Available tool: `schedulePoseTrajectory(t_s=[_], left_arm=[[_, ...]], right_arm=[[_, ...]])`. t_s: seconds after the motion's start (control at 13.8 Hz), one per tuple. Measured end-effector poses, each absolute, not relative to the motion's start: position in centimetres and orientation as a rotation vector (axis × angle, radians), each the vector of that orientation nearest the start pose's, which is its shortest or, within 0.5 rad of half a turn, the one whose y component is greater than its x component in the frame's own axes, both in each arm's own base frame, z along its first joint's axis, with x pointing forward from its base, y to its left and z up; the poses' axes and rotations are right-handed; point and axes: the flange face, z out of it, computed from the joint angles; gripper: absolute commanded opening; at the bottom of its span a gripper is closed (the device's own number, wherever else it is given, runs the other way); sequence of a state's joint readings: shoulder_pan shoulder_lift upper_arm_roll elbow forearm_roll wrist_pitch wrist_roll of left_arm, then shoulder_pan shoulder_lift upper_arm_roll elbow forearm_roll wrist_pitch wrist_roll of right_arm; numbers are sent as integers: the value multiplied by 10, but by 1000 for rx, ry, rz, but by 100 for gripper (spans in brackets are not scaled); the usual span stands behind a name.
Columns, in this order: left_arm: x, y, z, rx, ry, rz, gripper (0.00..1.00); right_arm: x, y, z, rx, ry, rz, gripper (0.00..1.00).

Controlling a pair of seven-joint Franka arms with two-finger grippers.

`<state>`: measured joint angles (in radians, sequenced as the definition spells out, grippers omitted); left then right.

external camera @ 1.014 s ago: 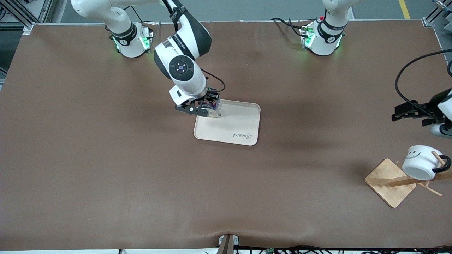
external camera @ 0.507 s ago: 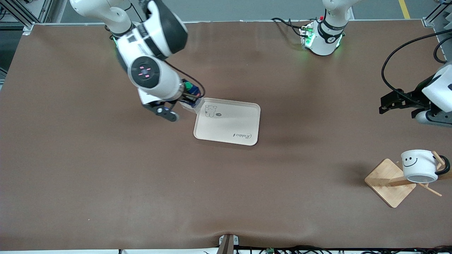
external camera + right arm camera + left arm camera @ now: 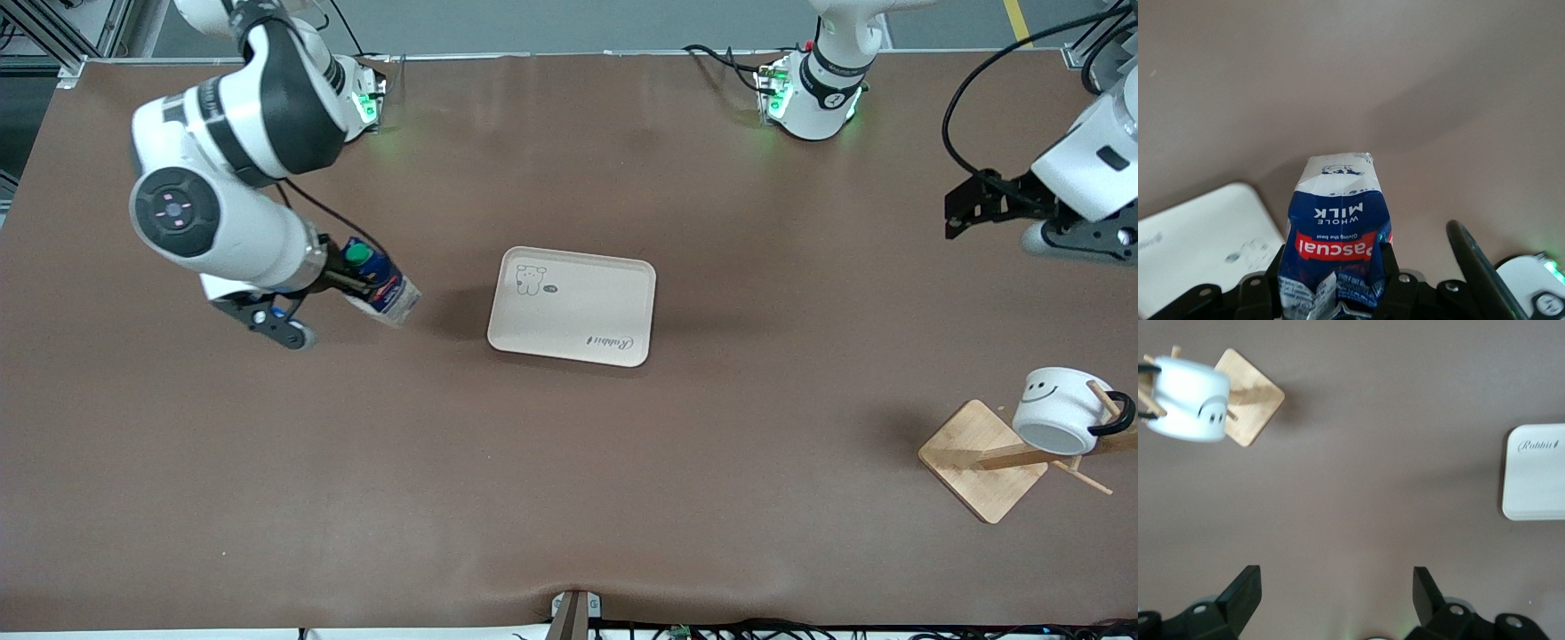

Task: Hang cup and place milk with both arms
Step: 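Lift the milk carton off the tray and carry it aside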

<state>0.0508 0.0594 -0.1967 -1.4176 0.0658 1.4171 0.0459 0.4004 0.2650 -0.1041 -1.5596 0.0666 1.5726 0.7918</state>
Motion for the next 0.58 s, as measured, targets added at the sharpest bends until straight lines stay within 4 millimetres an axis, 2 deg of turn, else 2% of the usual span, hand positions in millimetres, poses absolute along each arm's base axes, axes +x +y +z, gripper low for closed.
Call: schedulePoseTrajectory(t_s=[0.22, 0.58], left_arm=[[534, -80, 657, -3063, 253, 91, 100], [511, -82, 665, -3087, 146, 63, 100]], right_arm=[[578, 135, 456, -3166, 666, 430, 0], [563, 7, 412, -3119, 432, 465, 0]])
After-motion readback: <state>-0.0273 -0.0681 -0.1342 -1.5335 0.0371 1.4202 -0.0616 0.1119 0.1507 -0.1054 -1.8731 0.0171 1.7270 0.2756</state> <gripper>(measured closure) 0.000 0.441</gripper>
